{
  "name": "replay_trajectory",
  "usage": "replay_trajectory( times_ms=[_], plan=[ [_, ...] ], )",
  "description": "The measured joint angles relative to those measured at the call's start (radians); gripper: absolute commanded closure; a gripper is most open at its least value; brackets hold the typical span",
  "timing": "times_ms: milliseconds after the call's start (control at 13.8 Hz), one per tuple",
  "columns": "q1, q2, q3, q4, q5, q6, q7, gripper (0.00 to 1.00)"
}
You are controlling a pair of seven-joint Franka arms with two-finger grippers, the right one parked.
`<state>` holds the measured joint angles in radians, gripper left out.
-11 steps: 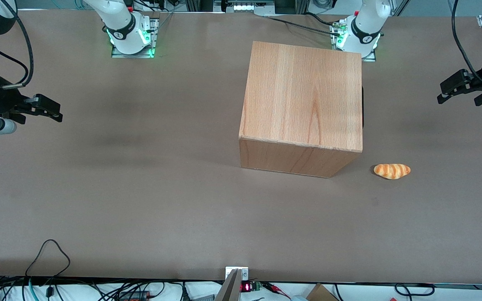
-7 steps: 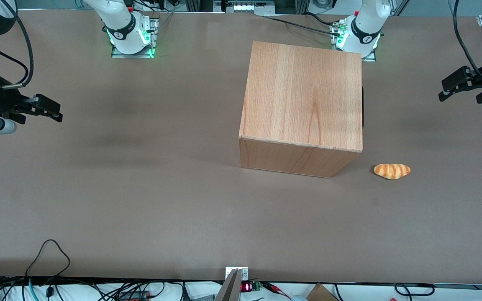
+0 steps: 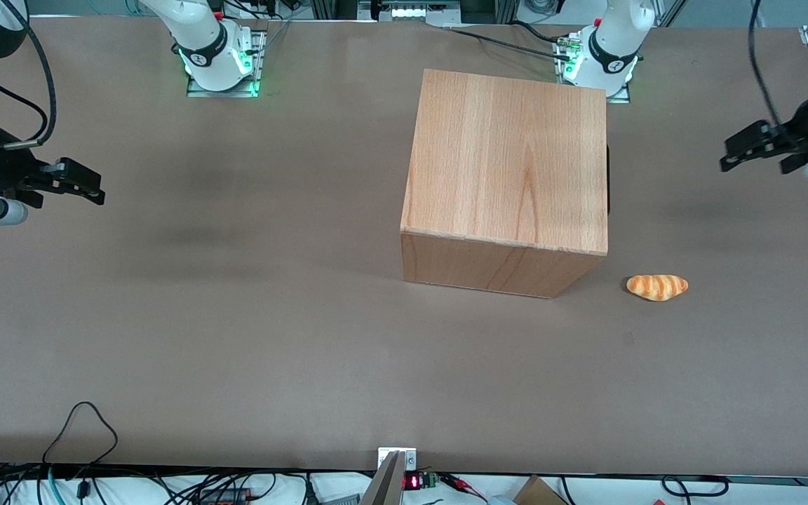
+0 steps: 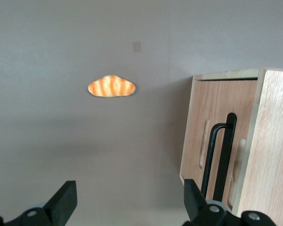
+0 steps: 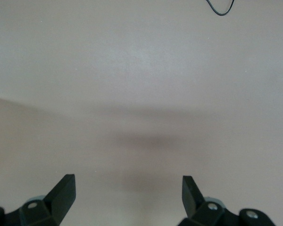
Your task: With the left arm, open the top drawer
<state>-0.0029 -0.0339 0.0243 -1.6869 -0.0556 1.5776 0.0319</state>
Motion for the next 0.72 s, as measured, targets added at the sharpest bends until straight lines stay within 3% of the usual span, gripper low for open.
replay_trajectory(
  times_ms=[217, 725],
  plan=[
    [-0.008, 0.022, -0.029, -0.055, -0.069, 0.03, -0.014, 0.0],
    [-0.01, 0.027, -0.076, -0.23, -0.121, 0.191, -0.023, 0.0]
  ],
)
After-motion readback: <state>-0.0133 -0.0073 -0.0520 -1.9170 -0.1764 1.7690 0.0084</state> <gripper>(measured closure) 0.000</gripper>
